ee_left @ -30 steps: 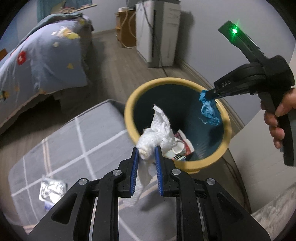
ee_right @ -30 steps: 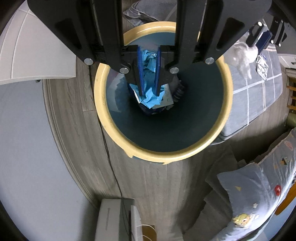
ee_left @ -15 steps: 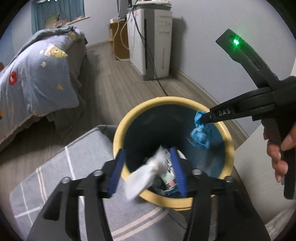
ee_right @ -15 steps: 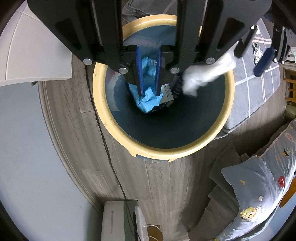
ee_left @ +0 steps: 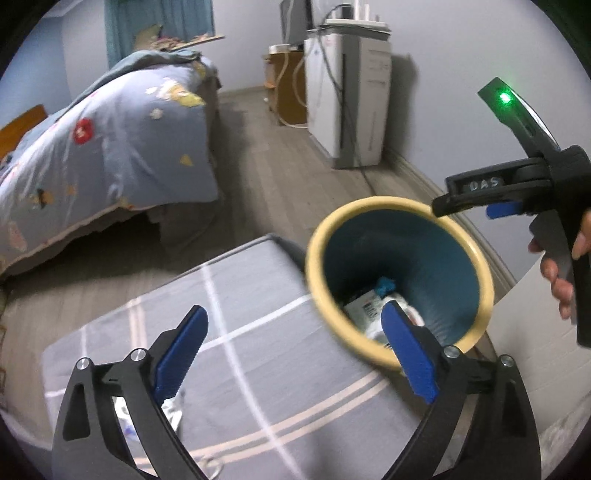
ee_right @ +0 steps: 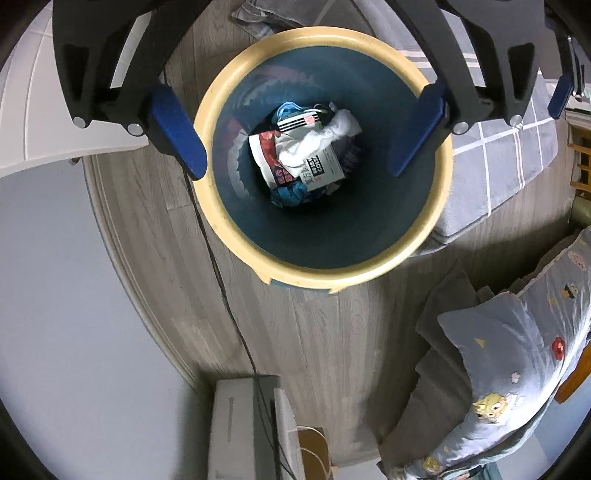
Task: Collect trash
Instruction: 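Move both open tools back over the mattress toward the mask and tissue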
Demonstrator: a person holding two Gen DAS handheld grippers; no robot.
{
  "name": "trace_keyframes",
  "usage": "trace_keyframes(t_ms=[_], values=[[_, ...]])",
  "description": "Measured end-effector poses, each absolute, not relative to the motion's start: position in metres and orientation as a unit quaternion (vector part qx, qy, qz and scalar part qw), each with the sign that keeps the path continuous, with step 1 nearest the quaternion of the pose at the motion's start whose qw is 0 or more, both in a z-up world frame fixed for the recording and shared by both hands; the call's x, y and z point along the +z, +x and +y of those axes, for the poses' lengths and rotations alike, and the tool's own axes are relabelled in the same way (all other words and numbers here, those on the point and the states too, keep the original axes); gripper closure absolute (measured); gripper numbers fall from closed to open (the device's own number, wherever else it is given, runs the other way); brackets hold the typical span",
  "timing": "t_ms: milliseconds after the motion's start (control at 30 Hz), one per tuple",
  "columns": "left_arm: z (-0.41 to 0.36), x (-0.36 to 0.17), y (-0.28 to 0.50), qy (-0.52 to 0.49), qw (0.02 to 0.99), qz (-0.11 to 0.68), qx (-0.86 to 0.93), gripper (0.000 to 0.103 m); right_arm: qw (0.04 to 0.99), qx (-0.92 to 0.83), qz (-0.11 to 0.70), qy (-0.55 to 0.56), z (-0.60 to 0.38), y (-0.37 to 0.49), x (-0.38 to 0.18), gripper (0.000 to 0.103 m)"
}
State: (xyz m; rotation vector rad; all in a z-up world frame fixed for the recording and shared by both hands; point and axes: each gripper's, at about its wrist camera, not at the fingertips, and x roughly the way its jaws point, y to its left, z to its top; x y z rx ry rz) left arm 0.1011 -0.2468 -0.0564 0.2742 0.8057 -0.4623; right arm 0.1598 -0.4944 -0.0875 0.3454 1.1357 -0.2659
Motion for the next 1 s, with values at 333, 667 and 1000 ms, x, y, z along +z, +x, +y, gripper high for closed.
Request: trace_keyframes(t_ms=[333, 667, 1000], values=[[-0.166, -0.026, 0.099, 0.138, 0.900, 0.384, -0.154, 0.008, 0.841, -0.075, 0.523, 0.119, -0.439, 0.168, -0.066, 0.006], [-0.086, -0.030, 0.074, 0.112, 0.903, 0.403, -0.093, 0.008, 0.844, -0.017, 0.532, 0.070, -0.360, 0.172, -0.061, 0.006], [-0.025, -0.070, 0.051, 0.060, 0.893, 0.443, -0.047, 0.008, 0.836, 0.031, 0.542, 0.085, -0.297, 0.163, -0.058, 0.006]])
